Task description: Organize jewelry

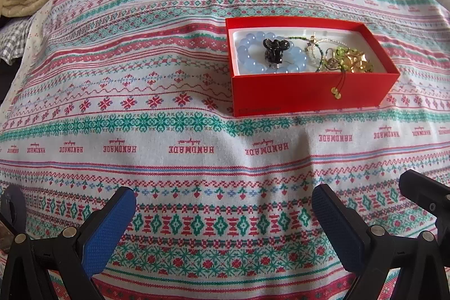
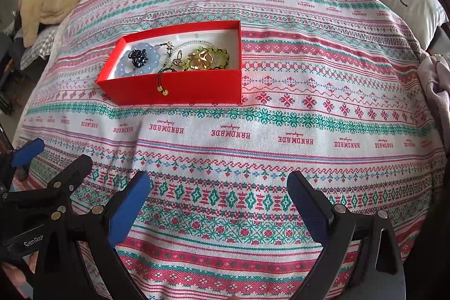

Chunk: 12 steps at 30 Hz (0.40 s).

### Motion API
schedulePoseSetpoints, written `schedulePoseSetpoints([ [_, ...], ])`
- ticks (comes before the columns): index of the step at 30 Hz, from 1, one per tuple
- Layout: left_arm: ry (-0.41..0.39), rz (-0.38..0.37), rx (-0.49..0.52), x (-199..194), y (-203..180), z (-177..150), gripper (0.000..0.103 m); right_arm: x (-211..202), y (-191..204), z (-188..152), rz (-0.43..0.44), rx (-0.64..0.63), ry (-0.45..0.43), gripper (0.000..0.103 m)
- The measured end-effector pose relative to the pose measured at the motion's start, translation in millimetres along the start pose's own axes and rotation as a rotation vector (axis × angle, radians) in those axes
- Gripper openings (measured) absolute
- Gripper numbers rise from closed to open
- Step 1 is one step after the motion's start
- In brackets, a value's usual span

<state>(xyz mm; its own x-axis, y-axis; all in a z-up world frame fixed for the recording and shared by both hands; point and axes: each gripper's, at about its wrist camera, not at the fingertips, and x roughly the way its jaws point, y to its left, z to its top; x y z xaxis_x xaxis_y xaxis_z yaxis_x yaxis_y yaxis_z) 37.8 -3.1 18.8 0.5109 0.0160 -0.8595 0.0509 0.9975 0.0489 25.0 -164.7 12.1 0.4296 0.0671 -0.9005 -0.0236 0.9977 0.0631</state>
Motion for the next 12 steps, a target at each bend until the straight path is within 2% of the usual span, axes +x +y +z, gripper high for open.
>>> schedulePoseSetpoints([
  [12, 0.001, -0.003, -0.007, 1.2, 0.7, -2.3, 0.102, 0.4, 0.7, -0.5, -0.002, -0.001, -0.001, 0.099],
])
